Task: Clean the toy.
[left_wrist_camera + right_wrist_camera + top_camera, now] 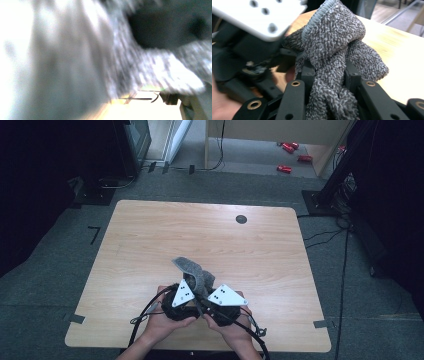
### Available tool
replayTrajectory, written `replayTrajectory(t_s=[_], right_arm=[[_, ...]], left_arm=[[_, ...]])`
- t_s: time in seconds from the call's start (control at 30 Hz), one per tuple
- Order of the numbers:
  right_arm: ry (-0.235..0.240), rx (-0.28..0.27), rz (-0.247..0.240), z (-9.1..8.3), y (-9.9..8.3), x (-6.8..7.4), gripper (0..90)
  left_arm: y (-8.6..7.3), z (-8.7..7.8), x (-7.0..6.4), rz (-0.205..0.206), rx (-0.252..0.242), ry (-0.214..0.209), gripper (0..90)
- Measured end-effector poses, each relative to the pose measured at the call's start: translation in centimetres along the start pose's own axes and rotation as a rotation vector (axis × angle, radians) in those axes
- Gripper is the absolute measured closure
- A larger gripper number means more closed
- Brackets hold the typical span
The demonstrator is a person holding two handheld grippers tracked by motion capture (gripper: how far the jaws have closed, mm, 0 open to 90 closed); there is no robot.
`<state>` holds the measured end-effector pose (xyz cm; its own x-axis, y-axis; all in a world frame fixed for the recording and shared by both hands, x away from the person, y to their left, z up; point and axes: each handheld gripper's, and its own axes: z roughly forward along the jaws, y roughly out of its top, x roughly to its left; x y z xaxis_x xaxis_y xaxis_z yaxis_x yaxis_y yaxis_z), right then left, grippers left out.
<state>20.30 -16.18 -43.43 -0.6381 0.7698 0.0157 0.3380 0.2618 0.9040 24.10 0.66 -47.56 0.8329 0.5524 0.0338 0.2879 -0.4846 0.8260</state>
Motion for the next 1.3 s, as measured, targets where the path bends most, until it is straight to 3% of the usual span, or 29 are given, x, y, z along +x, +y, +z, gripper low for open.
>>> replayTrajectory(t_s=[0.13,0.2,0.3,0.37,0.47,0.53,0.67,0.73,0.8,0.9,0.93,0.97,1.03,1.17,1.2,1.23,1.3], right_arm=[[0.007,-0.002,0.024,-0.2,0.1,-0.7,62.2],[0.067,-0.005,0.054,-0.2,0.3,-1.1,57.0],[0.067,-0.012,0.041,-0.4,0.4,-1.1,59.6],[0.067,-0.015,0.033,-0.4,0.4,-0.9,66.9],[0.088,-0.008,0.009,-0.3,0.3,-0.3,69.0],[0.064,-0.01,-0.018,-0.2,0.4,0.0,69.0],[0.02,-0.029,-0.011,-0.5,0.5,-0.6,69.0],[-0.016,-0.032,0.017,-0.9,0.3,-1.6,69.1],[-0.007,-0.028,0.017,-1.0,0.3,-1.6,69.1],[0.035,-0.03,-0.015,-0.8,0.3,-0.6,69.0],[0.035,-0.03,-0.015,-0.8,0.3,-0.6,69.0],[0.041,-0.025,-0.055,-0.4,0.3,0.3,69.0],[0.036,-0.023,-0.064,-0.4,0.3,0.5,69.0],[-0.001,-0.045,-0.008,-0.9,0.5,-1.0,69.0],[-0.016,-0.054,0.023,-1.2,0.5,-1.7,69.0],[-0.015,-0.076,0.096,-1.9,0.5,-3.1,69.0],[-0.009,-0.085,0.119,-2.1,0.5,-3.5,69.0]], left_arm=[[0.0,-0.2,0.5,-0.015,-0.009,-0.004,34.2],[0.0,-0.4,0.9,-0.031,-0.014,0.001,34.2],[0.0,-0.6,1.3,-0.051,-0.025,0.002,34.2],[0.0,-0.5,1.2,-0.054,-0.023,0.0,34.2],[0.0,-0.4,0.7,-0.038,-0.023,-0.005,34.2],[0.1,-0.4,0.0,0.007,-0.03,-0.002,34.2],[0.3,-0.6,0.1,0.009,-0.038,0.002,34.2],[0.2,-0.8,0.7,-0.017,-0.039,0.008,34.2],[0.1,-0.8,0.9,-0.025,-0.039,0.011,34.2],[0.1,-0.8,1.0,-0.036,-0.039,0.007,34.2],[0.1,-0.7,0.8,-0.03,-0.038,0.004,34.2],[0.1,-0.6,0.4,-0.003,-0.036,0.003,34.2],[0.1,-0.6,0.3,0.006,-0.037,0.002,34.2],[0.1,-1.0,0.7,0.008,-0.064,-0.015,34.2],[0.1,-1.2,0.9,-0.003,-0.081,-0.027,34.2],[0.1,-1.4,1.1,-0.013,-0.1,-0.037,34.2],[-0.1,-1.8,1.5,-0.018,-0.149,-0.063,34.2]])
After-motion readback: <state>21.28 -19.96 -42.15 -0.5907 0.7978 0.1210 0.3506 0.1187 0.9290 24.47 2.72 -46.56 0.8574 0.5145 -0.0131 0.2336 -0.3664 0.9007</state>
